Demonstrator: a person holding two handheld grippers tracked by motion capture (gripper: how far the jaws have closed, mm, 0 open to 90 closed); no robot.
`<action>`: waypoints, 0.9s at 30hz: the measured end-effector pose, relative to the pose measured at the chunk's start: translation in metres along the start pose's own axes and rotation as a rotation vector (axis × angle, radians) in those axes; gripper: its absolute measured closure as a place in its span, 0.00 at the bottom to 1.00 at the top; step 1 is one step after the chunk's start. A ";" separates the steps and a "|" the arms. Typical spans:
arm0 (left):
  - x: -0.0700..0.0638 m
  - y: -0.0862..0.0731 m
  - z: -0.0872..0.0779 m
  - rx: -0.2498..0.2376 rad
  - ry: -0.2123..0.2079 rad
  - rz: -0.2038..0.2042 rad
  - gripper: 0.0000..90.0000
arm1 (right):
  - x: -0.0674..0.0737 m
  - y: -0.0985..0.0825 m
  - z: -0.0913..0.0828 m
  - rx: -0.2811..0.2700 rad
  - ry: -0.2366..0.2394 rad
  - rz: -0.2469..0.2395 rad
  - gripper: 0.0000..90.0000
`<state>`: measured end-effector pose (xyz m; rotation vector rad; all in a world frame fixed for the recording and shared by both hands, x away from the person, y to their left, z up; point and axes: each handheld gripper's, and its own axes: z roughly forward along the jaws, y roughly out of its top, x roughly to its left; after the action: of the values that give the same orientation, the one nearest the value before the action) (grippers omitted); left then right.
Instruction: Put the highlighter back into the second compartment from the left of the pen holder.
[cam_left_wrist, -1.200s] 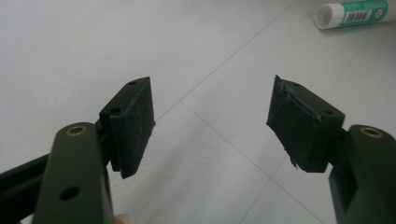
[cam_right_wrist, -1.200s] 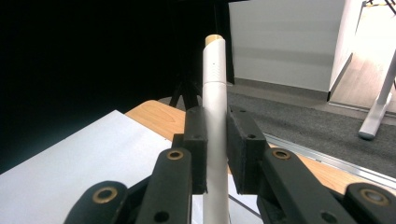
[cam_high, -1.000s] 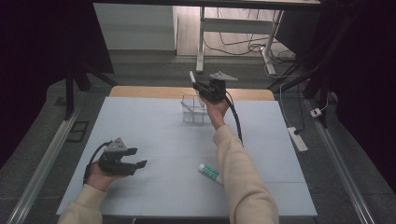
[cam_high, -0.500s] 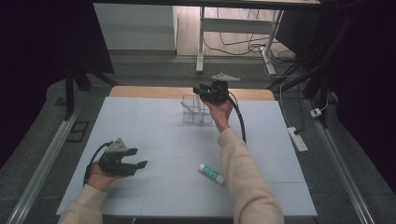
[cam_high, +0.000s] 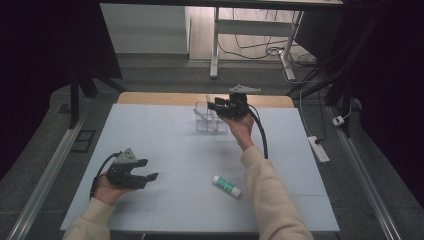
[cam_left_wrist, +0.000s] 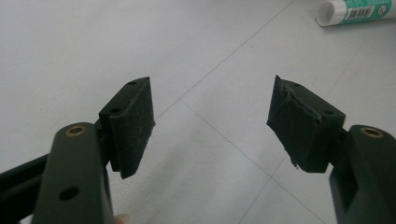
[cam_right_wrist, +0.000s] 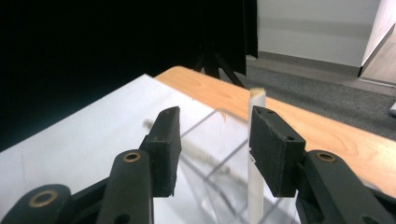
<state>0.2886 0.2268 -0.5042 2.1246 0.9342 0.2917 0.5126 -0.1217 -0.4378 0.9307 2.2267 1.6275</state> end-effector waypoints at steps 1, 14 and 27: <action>0.000 0.000 0.000 -0.002 0.000 0.001 0.35 | 0.001 -0.002 -0.003 0.007 0.002 -0.007 0.58; 0.000 0.000 -0.002 -0.005 0.001 -0.004 0.35 | 0.008 -0.039 -0.062 0.082 -0.014 -0.007 0.55; 0.000 0.000 -0.001 -0.004 0.001 -0.004 0.35 | 0.024 -0.063 -0.108 0.165 0.010 -0.042 0.45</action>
<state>0.2880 0.2273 -0.5032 2.1184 0.9377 0.2919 0.4149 -0.2016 -0.4532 0.9102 2.3999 1.4511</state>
